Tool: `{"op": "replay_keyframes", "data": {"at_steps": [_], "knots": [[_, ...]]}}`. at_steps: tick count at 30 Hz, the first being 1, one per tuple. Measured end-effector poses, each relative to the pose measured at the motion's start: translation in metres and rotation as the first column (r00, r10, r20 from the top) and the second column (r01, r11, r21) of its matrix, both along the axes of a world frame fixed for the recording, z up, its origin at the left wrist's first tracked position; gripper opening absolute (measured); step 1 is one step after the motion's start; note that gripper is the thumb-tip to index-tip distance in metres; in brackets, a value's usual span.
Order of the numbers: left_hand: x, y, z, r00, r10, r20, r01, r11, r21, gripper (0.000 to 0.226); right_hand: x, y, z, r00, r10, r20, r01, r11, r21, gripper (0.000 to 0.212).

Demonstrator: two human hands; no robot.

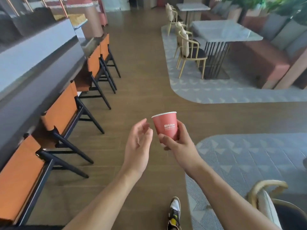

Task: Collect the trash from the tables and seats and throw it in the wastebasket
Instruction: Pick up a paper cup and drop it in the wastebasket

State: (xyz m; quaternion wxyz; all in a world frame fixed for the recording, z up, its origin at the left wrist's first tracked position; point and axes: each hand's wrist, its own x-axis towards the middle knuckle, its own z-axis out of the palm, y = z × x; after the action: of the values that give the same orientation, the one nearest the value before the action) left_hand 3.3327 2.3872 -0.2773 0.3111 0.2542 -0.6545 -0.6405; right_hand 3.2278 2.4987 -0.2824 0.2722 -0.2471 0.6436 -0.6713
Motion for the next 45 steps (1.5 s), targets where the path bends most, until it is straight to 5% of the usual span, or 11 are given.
{"op": "replay_keyframes", "data": {"at_steps": [5, 19, 22, 30, 40, 45], "knots": [[-0.095, -0.065, 0.011, 0.994, -0.052, 0.096, 0.037, 0.988, 0.152, 0.075, -0.084, -0.070, 0.009, 0.995, 0.097, -0.017, -0.097, 0.995, 0.015, 0.062], [-0.274, -0.255, 0.008, 0.993, 0.115, 0.027, -0.117, 0.932, 0.344, 0.064, -0.262, -0.273, 0.019, 0.935, 0.335, -0.113, -0.329, 0.942, 0.070, 0.066], [-0.306, -0.322, 0.002, 0.991, 0.134, 0.026, -0.135, 0.931, 0.339, 0.070, -0.302, -0.331, 0.019, 0.966, 0.251, -0.062, -0.243, 0.964, 0.110, 0.071], [-0.382, -0.502, 0.010, 0.995, 0.097, 0.031, -0.102, 0.944, 0.314, 0.070, -0.395, -0.498, 0.029, 0.983, -0.119, 0.137, 0.118, 0.993, 0.017, 0.036], [-0.479, -0.648, 0.019, 0.995, 0.098, 0.003, -0.093, 0.939, 0.331, 0.066, -0.500, -0.642, 0.036, 0.970, -0.165, 0.180, 0.174, 0.984, -0.032, 0.036], [-0.548, -0.712, 0.013, 0.994, 0.107, 0.028, -0.110, 0.947, 0.302, 0.082, -0.571, -0.711, 0.024, 0.973, -0.132, 0.188, 0.145, 0.988, -0.055, 0.037]]}}
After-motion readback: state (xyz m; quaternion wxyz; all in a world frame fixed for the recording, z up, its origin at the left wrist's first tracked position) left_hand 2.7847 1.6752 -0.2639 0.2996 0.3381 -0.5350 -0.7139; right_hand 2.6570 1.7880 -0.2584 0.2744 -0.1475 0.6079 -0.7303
